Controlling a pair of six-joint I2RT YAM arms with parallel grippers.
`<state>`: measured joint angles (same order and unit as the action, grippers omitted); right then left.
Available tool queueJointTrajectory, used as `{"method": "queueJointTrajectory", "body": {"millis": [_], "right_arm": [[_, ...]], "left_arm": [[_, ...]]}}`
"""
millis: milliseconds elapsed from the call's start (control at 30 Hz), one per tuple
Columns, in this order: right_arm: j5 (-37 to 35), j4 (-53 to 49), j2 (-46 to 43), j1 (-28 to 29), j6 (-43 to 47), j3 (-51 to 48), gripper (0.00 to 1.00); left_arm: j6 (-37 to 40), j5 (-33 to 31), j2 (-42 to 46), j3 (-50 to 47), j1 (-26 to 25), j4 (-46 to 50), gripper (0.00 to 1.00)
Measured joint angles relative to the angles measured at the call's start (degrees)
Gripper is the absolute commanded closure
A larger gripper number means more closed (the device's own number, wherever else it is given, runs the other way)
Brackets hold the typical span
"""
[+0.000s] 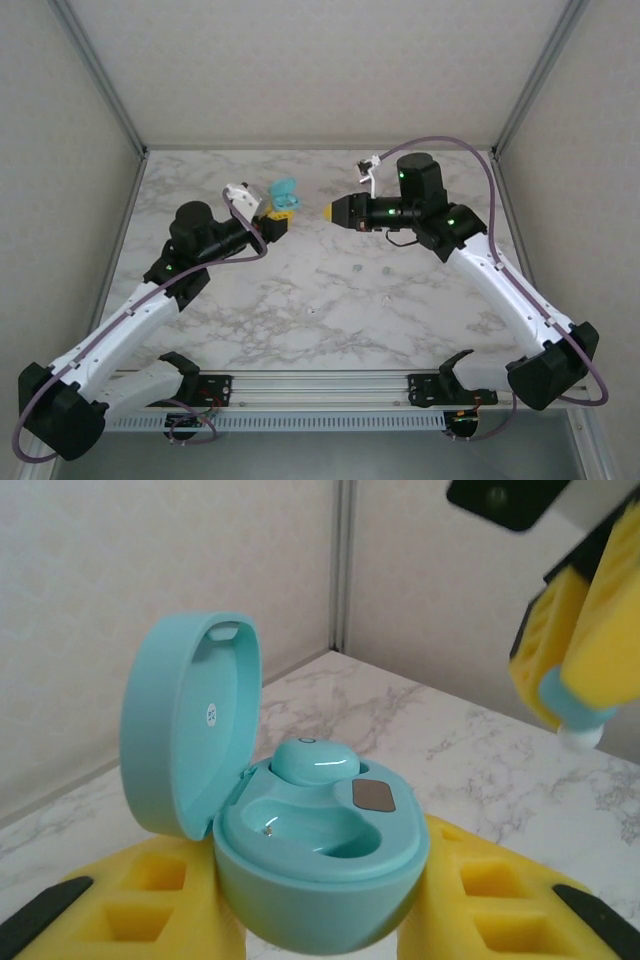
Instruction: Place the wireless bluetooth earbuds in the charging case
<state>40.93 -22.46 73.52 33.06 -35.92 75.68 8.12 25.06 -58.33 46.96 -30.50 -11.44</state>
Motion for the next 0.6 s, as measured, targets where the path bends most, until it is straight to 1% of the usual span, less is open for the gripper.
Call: {"method": "queueJointTrajectory", "body": {"millis": [300, 433, 600], "right_arm": [[2.3, 4.9, 1.2, 1.5, -4.9, 2.0, 0.76], [3.8, 8.4, 2.1, 2.4, -7.7, 2.1, 0.76], [4.0, 9.9, 3.5, 3.5, -9.3, 2.4, 0.76]], "left_arm": [[2.4, 1.9, -2.6, -0.1, -2.7, -3.7, 0.75], [3.1, 2.1, -2.8, -0.1, -3.2, -3.8, 0.75], [3.6, 2.1, -2.8, -0.1, -3.3, -4.0, 0.75]]}}
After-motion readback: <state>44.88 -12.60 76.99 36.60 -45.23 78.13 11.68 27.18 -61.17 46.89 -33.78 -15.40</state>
